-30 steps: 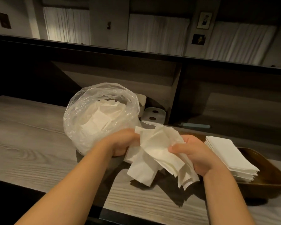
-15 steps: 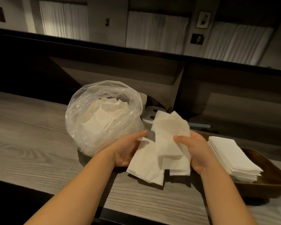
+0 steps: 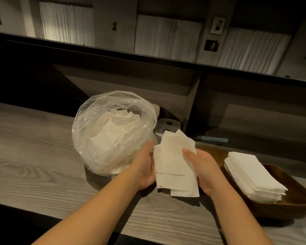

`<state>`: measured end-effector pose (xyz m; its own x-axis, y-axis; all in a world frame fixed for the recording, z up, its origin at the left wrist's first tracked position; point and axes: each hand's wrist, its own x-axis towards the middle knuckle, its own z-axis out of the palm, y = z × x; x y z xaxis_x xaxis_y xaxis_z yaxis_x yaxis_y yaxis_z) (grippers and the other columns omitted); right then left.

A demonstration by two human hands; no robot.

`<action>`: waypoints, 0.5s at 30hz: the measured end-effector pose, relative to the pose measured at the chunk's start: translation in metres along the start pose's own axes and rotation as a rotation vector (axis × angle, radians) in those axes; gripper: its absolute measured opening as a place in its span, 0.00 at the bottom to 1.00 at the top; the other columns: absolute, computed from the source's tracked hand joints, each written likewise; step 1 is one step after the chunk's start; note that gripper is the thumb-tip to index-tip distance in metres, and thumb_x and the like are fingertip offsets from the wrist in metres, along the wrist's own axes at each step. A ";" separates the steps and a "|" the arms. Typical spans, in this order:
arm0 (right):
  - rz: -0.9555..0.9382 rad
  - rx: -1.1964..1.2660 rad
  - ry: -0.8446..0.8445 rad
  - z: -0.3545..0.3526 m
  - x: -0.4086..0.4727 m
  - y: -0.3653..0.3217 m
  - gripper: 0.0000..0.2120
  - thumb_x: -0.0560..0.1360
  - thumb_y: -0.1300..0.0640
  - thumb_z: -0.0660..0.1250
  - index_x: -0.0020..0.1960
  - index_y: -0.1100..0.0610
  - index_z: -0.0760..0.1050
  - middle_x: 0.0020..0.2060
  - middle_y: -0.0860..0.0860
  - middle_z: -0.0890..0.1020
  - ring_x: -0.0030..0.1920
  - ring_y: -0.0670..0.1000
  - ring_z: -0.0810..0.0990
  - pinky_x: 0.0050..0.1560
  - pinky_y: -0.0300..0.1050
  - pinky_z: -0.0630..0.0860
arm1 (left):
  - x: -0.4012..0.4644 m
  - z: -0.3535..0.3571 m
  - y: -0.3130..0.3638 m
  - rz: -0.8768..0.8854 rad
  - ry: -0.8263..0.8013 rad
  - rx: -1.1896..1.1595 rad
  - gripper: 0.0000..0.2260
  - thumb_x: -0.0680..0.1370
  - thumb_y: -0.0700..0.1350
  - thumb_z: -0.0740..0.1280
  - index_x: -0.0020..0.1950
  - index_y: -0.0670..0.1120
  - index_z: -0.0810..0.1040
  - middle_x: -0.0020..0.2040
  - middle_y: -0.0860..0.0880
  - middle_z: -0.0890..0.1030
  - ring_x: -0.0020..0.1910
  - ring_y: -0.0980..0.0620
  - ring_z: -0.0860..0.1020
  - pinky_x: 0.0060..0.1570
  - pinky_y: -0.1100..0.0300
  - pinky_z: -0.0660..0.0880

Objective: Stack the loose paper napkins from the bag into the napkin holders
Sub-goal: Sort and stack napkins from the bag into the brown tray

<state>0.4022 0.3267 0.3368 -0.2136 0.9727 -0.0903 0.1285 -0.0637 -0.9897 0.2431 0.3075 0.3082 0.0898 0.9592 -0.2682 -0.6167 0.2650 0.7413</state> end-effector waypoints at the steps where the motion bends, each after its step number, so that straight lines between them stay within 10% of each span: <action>1: -0.007 -0.028 0.001 0.001 0.000 0.000 0.05 0.80 0.51 0.63 0.53 0.51 0.76 0.48 0.52 0.84 0.48 0.54 0.84 0.46 0.51 0.80 | -0.001 0.000 0.000 -0.011 -0.017 0.023 0.24 0.82 0.62 0.56 0.65 0.45 0.76 0.56 0.38 0.83 0.52 0.39 0.84 0.53 0.42 0.79; 6: -0.101 -0.028 0.052 0.000 0.000 0.000 0.06 0.82 0.51 0.60 0.50 0.49 0.75 0.45 0.50 0.83 0.45 0.51 0.83 0.38 0.44 0.77 | -0.001 -0.002 -0.003 0.046 0.002 0.199 0.13 0.82 0.42 0.63 0.66 0.41 0.74 0.54 0.41 0.85 0.53 0.43 0.84 0.51 0.46 0.80; 15: -0.232 0.216 0.303 -0.008 -0.004 -0.009 0.04 0.82 0.48 0.59 0.49 0.43 0.71 0.47 0.45 0.80 0.47 0.49 0.81 0.41 0.46 0.77 | 0.001 -0.002 0.000 0.077 0.047 0.075 0.14 0.80 0.40 0.66 0.66 0.43 0.73 0.53 0.40 0.85 0.54 0.39 0.83 0.54 0.41 0.79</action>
<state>0.4093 0.3253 0.3469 0.0847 0.9862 0.1420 -0.1017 0.1503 -0.9834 0.2417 0.3077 0.3063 0.0065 0.9718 -0.2358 -0.5599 0.1989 0.8043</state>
